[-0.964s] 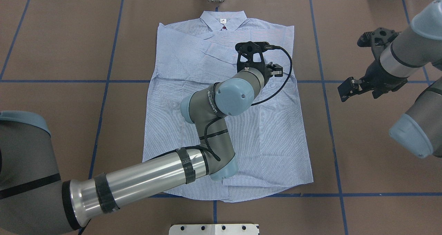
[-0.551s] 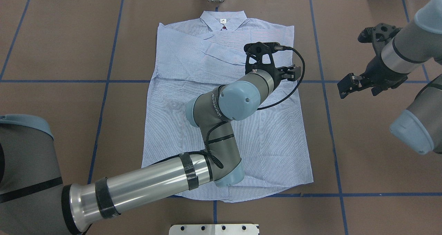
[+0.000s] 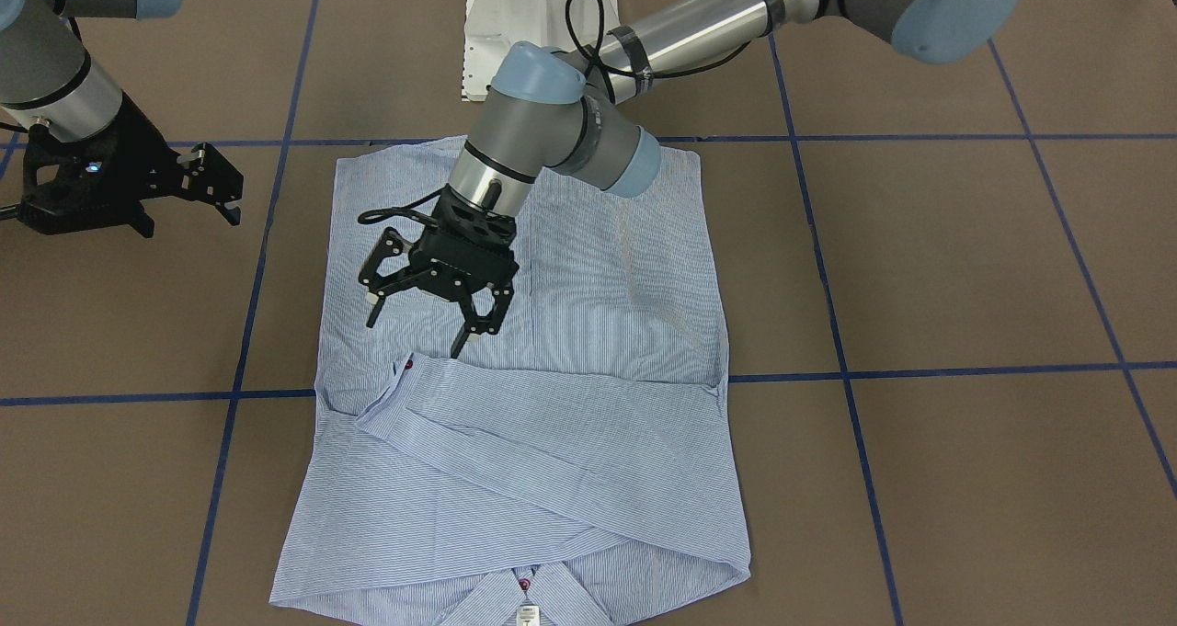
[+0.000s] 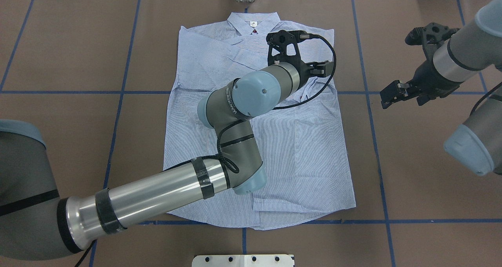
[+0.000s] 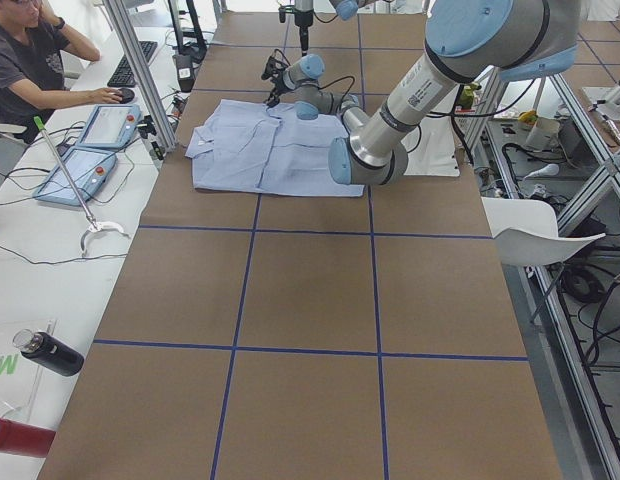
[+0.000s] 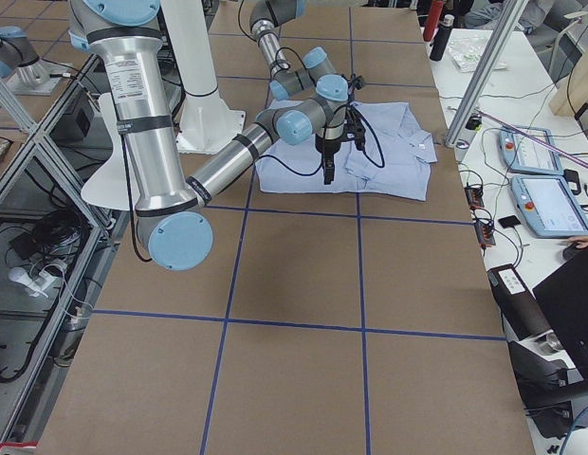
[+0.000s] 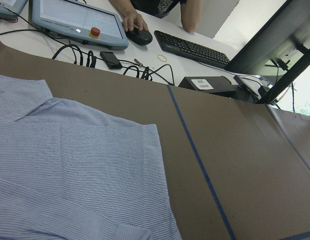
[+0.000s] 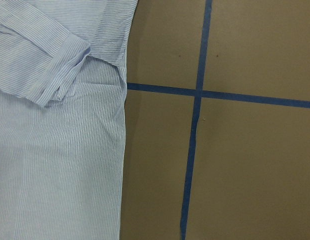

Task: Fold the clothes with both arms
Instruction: 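Lay the sleeve down with the left gripper near the folded sleeve and release, then move both grippers to the shirt's side edges, right gripper near the hem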

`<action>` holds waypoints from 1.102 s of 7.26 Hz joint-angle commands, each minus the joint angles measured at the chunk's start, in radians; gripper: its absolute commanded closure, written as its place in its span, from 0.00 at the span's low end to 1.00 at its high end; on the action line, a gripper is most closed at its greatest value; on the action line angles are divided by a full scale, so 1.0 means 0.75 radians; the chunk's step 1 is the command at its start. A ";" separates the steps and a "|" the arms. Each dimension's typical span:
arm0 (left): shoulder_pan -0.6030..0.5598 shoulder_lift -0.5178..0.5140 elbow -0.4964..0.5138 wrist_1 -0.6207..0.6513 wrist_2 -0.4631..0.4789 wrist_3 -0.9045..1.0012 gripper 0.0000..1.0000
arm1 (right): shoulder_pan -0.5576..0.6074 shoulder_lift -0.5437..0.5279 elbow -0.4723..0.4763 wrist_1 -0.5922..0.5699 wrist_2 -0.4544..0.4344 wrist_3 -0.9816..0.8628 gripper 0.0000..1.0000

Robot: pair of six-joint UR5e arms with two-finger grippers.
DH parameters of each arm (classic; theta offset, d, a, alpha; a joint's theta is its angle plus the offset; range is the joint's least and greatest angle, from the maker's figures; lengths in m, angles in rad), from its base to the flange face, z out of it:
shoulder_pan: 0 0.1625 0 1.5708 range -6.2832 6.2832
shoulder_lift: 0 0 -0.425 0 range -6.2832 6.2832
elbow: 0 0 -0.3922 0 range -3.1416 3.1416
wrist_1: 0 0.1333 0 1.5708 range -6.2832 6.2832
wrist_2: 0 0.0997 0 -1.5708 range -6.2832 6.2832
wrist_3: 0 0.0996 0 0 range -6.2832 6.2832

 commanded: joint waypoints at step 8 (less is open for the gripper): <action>-0.164 0.843 -1.040 0.661 -0.374 0.018 0.01 | -0.602 -0.011 0.010 0.284 -0.323 0.635 0.00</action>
